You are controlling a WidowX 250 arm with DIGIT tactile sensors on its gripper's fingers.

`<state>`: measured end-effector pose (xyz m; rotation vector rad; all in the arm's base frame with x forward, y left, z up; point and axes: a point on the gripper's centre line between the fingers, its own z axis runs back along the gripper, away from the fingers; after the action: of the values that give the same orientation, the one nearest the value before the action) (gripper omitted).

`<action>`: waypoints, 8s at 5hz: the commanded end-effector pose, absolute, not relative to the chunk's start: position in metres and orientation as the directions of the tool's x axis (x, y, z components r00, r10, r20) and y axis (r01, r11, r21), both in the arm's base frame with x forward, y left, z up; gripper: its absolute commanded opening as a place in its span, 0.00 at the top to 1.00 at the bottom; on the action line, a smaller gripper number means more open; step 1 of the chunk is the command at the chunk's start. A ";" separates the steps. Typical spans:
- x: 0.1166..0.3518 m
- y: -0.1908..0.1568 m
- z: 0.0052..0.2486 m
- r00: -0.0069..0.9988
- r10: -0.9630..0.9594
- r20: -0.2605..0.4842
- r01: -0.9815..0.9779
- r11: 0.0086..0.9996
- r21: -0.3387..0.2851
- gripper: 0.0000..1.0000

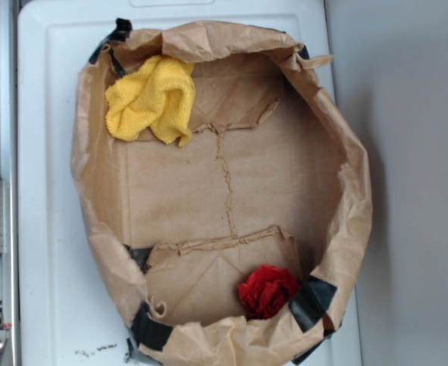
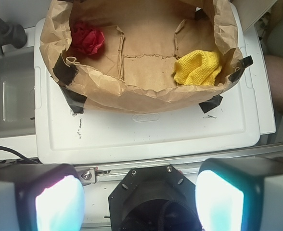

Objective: Grab the yellow cloth.

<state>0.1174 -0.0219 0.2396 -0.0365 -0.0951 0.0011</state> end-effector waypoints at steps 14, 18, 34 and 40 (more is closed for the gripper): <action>0.184 -0.002 0.200 0.992 0.068 0.103 -0.069 0.998 0.004 0.00; 0.194 -0.002 0.180 0.995 -0.096 0.040 0.100 0.985 -0.137 0.00; 0.251 0.053 0.046 0.982 -0.175 -0.071 0.182 0.975 0.124 0.00; 0.222 -0.006 0.151 0.988 -0.141 0.071 0.147 0.984 -0.100 1.00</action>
<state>0.2187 -0.0124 0.1368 -0.1128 0.0000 -0.1364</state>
